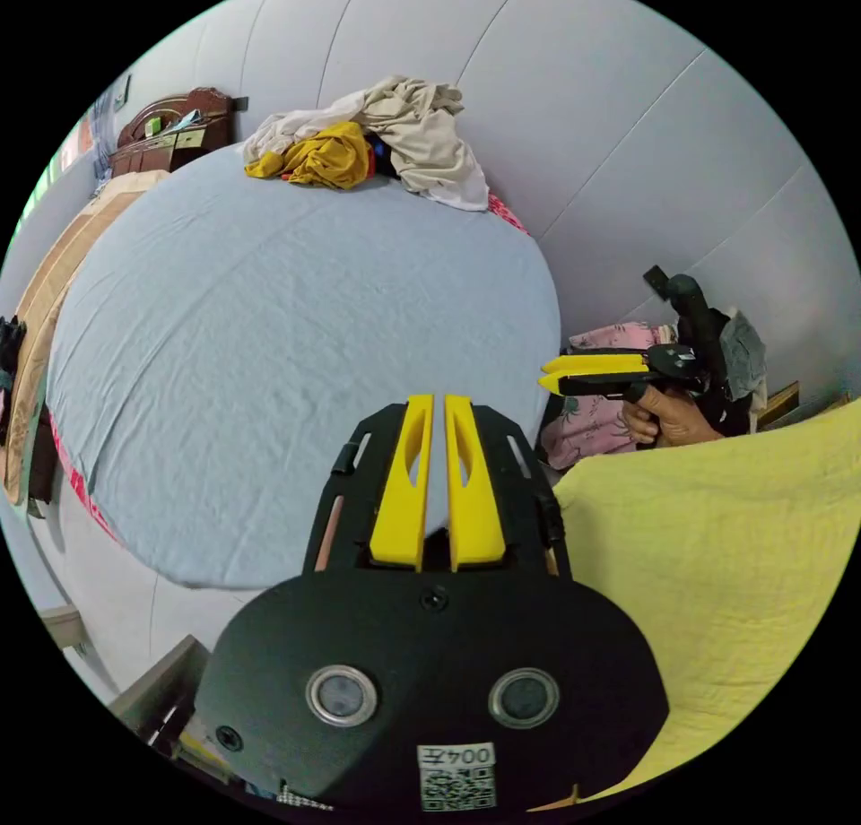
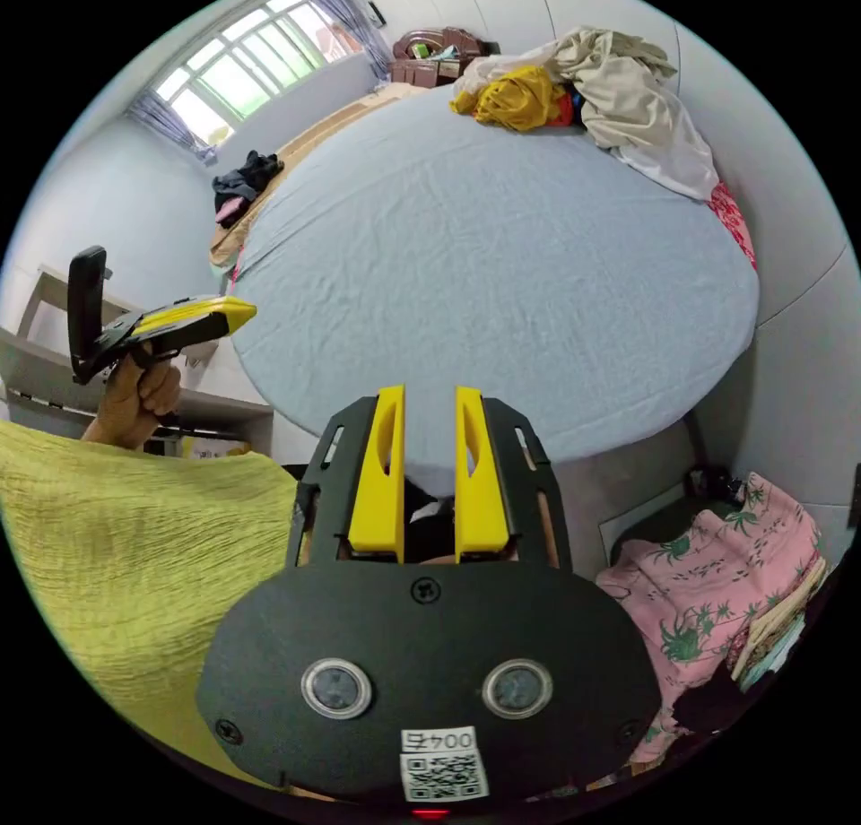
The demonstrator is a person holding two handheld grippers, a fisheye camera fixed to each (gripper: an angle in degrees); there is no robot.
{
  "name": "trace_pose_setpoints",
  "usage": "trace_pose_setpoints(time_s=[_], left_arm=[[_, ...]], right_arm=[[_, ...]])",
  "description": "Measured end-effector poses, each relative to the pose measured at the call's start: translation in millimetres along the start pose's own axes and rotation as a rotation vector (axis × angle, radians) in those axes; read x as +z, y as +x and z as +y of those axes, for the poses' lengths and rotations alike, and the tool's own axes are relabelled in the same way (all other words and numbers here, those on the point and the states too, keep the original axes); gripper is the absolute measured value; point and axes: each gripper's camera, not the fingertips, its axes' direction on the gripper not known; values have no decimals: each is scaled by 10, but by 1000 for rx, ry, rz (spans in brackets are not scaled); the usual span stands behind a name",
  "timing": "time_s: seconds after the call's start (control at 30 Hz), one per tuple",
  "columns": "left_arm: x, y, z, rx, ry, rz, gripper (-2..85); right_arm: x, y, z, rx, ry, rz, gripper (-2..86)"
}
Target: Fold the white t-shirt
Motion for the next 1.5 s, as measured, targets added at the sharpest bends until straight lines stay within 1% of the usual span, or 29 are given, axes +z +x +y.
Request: trace_pose_setpoints(time_s=[0.13,0.23,0.37,0.43,0.5,0.63,0.67,0.7,0.73,0.87,0.9,0.97,1.1,1.2,1.27,1.3,1.37,1.43,1.5], left_arm=[[387,-218,-997,-4,-55,13,50],[627,-254,-1639,9,-74,-27,65],[945,-282,-2547,-29,-58,-88,83],[1065,-275,-2978,-49,-44,-107,94],[1159,-241,-3437,-61,-29,-154,102],[1285,-115,-4636,-31,57,-283,124],[1315,-88,-5003,-22,85,-323,130],[1334,-76,-5190,-16,93,-343,134],[1379,-55,-5555,-3,103,-380,143],[1639,-49,-6787,15,91,-509,164],[1688,-60,-6945,14,81,-523,165],[1921,-94,-7499,28,16,-576,167],[2259,-175,-8075,6,-84,-619,154],[2359,-270,-8324,-69,-119,-646,98],[2089,-322,-8404,-133,-37,-625,48],[1963,-327,-8401,-147,9,-611,45],[1353,-339,-8292,-198,211,-575,33],[888,-344,-8158,-202,319,-549,28],[494,-378,-8008,-192,358,-505,24]], right_arm=[[-145,423,-604,13,-71,73,83],[-252,712,-1001,-3,-111,110,82],[-373,1069,-1463,-46,-155,150,81],[-439,1264,-1745,-112,-192,183,78],[-471,1374,-1911,-172,-232,212,76],[-479,1581,-2147,-260,-323,241,72],[-529,1598,-2171,-272,-291,229,73],[-568,1647,-2211,-283,-303,208,69],[-618,1698,-2257,-286,-300,198,66],[-742,1857,-2395,-289,-312,176,57],[-785,1922,-2431,-283,-309,158,51],[-849,2027,-2475,-276,-301,125,43],[-974,2270,-2560,-258,-283,47,26],[-1038,2375,-2605,-259,-278,19,11],[-1073,2411,-2613,-261,-270,18,5],[-1094,2426,-2614,-258,-264,22,2],[-1121,2433,-2618,-252,-258,35,-1],[-1145,2412,-2623,-256,-256,68,-3],[-1157,2390,-2624,-267,-255,95,-4]])
